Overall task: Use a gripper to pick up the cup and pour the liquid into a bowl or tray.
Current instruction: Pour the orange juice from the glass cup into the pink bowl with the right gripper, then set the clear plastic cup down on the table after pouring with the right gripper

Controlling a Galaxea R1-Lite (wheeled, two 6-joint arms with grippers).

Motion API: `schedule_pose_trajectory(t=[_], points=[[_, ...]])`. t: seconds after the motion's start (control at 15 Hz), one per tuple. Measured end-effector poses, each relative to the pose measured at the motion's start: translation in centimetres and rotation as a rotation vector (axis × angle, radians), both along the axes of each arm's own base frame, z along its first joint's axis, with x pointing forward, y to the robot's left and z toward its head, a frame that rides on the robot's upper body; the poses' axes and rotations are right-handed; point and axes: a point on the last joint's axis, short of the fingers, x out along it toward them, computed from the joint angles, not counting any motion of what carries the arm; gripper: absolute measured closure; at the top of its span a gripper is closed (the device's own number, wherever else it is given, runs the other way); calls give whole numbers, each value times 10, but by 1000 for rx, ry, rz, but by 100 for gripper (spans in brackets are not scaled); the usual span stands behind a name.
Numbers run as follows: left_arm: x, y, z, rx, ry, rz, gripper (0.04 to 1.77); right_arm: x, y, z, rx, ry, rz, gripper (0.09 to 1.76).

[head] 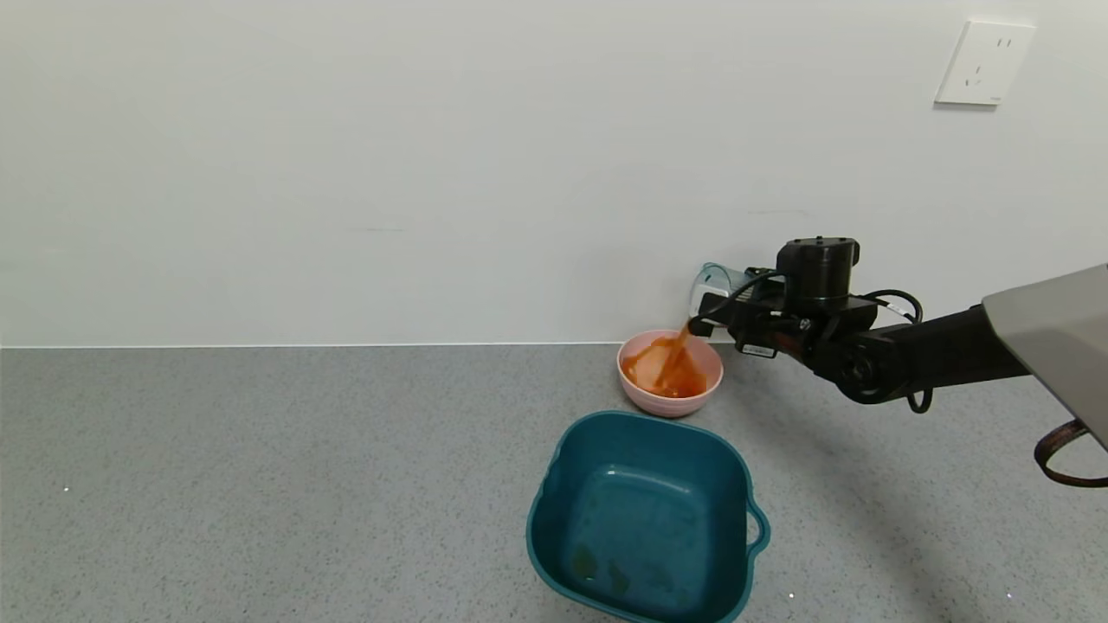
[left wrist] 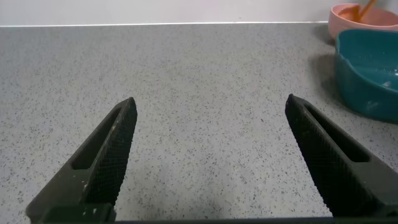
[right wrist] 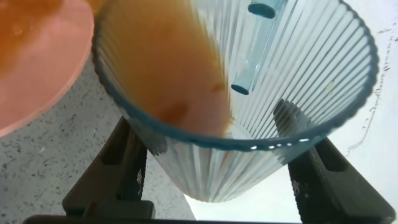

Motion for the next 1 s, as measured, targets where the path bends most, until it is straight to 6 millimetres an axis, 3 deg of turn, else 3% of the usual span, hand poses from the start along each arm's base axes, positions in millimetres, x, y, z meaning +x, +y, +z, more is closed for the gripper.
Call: schedule_pose_trajectory(t=[1.0], points=[[0,0,0,0,0,0,9,3,3,16,-154,-47,39,53]])
